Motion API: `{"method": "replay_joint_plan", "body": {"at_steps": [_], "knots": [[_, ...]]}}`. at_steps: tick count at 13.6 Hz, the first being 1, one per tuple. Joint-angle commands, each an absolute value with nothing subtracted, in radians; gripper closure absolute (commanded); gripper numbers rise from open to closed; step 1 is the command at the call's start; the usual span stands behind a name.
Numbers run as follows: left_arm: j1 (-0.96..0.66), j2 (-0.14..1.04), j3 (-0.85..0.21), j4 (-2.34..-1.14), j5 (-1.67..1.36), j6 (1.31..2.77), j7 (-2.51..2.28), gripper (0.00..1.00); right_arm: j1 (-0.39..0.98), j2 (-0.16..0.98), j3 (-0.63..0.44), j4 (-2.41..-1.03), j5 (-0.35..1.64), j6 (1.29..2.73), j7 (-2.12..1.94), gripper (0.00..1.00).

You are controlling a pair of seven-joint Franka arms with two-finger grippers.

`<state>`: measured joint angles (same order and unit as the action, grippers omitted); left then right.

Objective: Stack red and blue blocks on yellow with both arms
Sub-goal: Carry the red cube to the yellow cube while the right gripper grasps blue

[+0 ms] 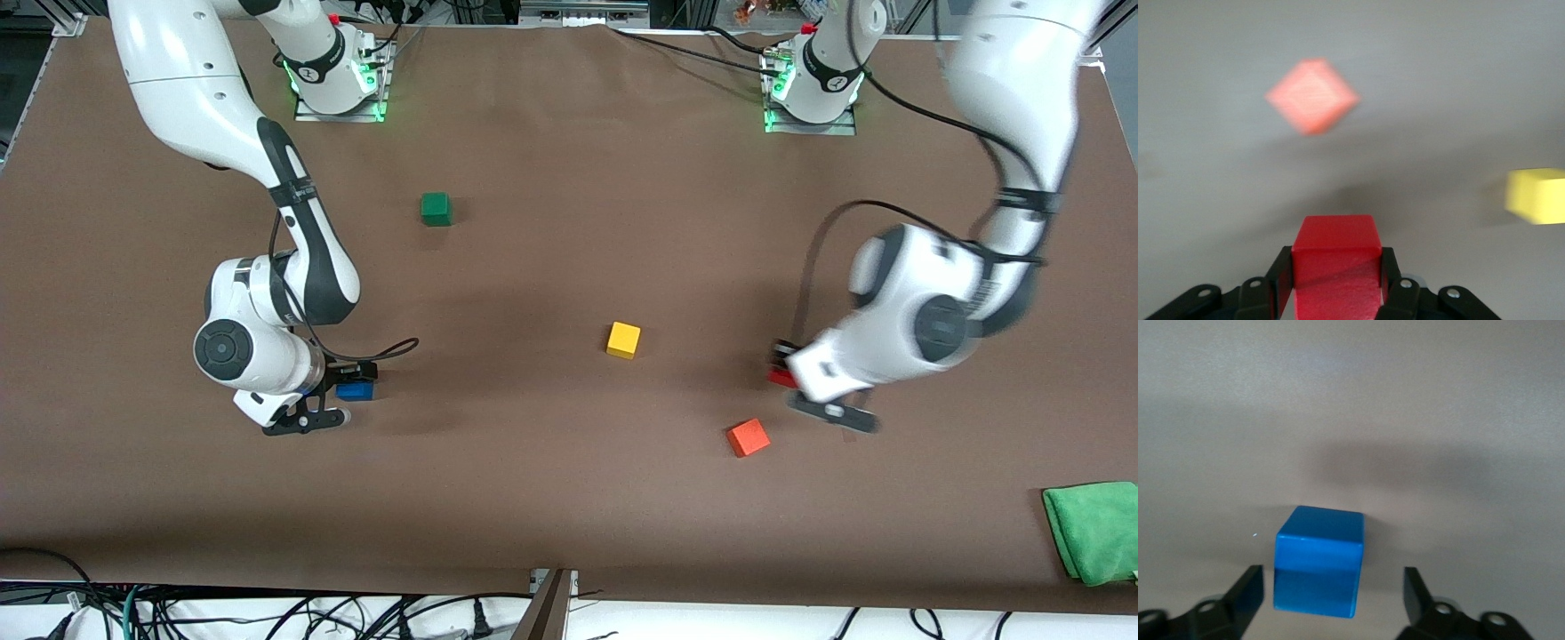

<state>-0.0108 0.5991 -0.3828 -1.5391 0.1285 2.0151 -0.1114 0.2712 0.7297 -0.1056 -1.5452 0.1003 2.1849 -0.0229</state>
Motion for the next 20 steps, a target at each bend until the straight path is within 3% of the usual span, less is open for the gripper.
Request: {"method": "replay_joint_plan", "body": {"at_steps": [1, 3, 6, 10, 12, 15, 18, 20], "knots": [[-0.191, 0.61, -0.361, -1.491, 0.144, 1.983, -0.266, 0.98, 0.256, 0.741, -0.101, -1.532, 0.139, 2.198, -0.051, 0.22], [-0.305, 0.673, -0.345, -1.409, 0.146, 1.985, -0.353, 0.98, 0.255, 0.755, -0.101, -1.528, 0.153, 2.201, -0.051, 0.28], [-0.348, 0.71, -0.344, -1.402, 0.149, 2.035, -0.357, 0.97, 0.255, 0.762, -0.101, -1.528, 0.153, 2.238, -0.052, 0.31], [-0.362, 0.736, -0.331, -1.399, 0.178, 2.071, -0.356, 0.97, 0.255, 0.761, -0.101, -1.523, 0.15, 2.238, -0.055, 0.56], [-0.362, 0.745, -0.328, -1.397, 0.179, 2.092, -0.354, 0.97, 0.267, 0.744, -0.101, -1.497, 0.152, 2.202, -0.052, 0.58], [-0.368, 0.761, -0.325, -1.397, 0.181, 2.112, -0.356, 0.97, 0.271, 0.703, -0.1, -1.39, 0.15, 2.009, -0.041, 0.58], [-0.374, 0.767, -0.324, -1.397, 0.193, 2.112, -0.357, 0.97, 0.291, 0.706, -0.098, -1.162, 0.15, 1.76, 0.043, 0.57], [-0.374, 0.767, -0.318, -1.397, 0.193, 2.112, -0.357, 0.97, 0.308, 0.704, -0.095, -1.106, 0.153, 1.717, 0.109, 0.55]]}}
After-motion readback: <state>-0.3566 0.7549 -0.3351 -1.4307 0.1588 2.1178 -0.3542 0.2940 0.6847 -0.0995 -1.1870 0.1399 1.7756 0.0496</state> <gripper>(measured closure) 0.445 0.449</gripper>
